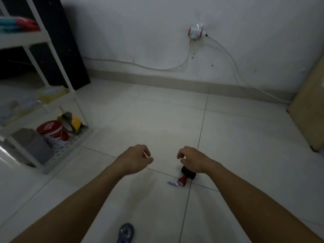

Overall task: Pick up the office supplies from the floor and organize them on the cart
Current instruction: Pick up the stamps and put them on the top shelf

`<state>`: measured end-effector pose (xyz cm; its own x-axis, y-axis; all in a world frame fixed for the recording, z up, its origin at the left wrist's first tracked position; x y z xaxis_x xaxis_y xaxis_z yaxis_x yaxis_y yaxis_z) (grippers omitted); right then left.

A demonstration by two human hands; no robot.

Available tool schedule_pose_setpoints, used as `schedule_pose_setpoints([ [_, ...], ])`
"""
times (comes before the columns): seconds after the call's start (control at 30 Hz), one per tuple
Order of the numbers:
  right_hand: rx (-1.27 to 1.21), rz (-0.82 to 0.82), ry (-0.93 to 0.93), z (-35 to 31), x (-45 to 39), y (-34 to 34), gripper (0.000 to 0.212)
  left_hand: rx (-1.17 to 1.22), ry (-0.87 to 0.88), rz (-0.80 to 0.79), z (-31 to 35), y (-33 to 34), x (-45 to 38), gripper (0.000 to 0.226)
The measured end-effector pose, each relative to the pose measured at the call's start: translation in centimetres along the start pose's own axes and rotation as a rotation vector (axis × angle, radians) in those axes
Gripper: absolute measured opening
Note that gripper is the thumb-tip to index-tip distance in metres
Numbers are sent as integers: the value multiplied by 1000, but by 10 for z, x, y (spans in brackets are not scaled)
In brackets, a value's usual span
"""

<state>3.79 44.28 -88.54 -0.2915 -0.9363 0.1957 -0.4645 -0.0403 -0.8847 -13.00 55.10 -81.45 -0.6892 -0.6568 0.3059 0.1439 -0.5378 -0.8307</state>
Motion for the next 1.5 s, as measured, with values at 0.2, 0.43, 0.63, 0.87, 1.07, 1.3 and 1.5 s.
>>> schedule_pose_setpoints([
  [0.2,151,-238,-112,15,11,80,46,-148,-58,-164,-43,92,10,25],
  [0.43,233,-96,-113,31,19,107,20,-257,-64,-309,-79,143,12,33],
  [0.63,86,-24,-33,48,34,92,17,-482,233,-418,-7,202,25,30],
  [0.87,-1,172,161,116,97,44,32,-503,914,-383,117,301,106,56],
  [1.07,-191,305,351,157,158,22,45,-800,1144,-199,149,363,156,71],
  [1.3,-321,351,360,164,185,23,48,-812,1113,-112,156,373,165,64],
  [1.5,-418,471,319,156,171,15,36,-293,899,13,148,319,128,41],
])
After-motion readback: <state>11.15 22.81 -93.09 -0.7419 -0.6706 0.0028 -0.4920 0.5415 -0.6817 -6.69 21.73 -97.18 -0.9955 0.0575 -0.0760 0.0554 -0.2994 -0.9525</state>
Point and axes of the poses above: each hand's wrist, its own x-axis away from the middle knuckle, its own y-axis out of the palm, z = x × y, the point moved 10 cm from there along -x, towards the middle knuckle, and after that the axes turned 7 degrees about -y, right-handed, at the moved point
